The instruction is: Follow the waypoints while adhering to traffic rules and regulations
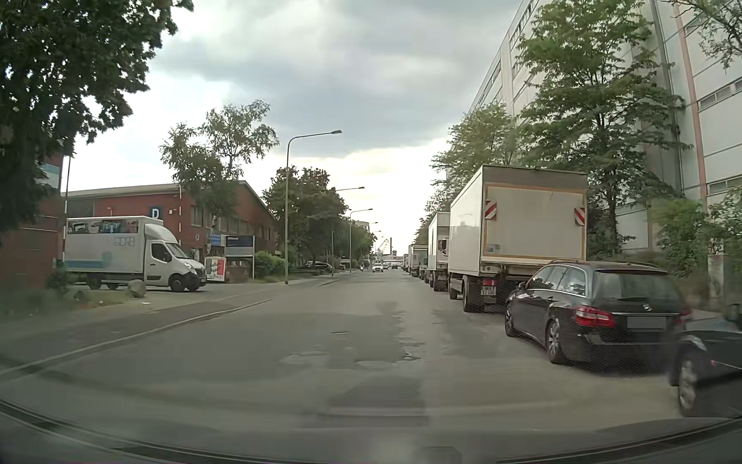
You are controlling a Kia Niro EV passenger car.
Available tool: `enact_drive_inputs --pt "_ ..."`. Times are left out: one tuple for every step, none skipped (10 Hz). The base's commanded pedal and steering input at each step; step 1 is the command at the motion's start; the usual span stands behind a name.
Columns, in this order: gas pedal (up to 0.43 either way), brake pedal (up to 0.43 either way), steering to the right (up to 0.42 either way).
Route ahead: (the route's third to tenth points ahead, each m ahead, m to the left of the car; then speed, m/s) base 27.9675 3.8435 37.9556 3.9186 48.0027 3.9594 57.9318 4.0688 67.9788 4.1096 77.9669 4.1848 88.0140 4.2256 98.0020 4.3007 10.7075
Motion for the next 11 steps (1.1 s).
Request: enact_drive_inputs --pt "0.087 0.03 -0.002" --pt "0.087 0.03 -0.003" --pt "0.087 0.03 -0.004" --pt "0.087 0.03 -0.003" --pt "0.087 0.03 -0.003" --pt "0.087 0.03 -0.003" --pt "0.087 0.03 -0.003" --pt "0.087 0.03 -0.004" --pt "0.087 0.03 -0.003" --pt "0.087 0.03 -0.003" --pt "0.079 0.03 -0.004"
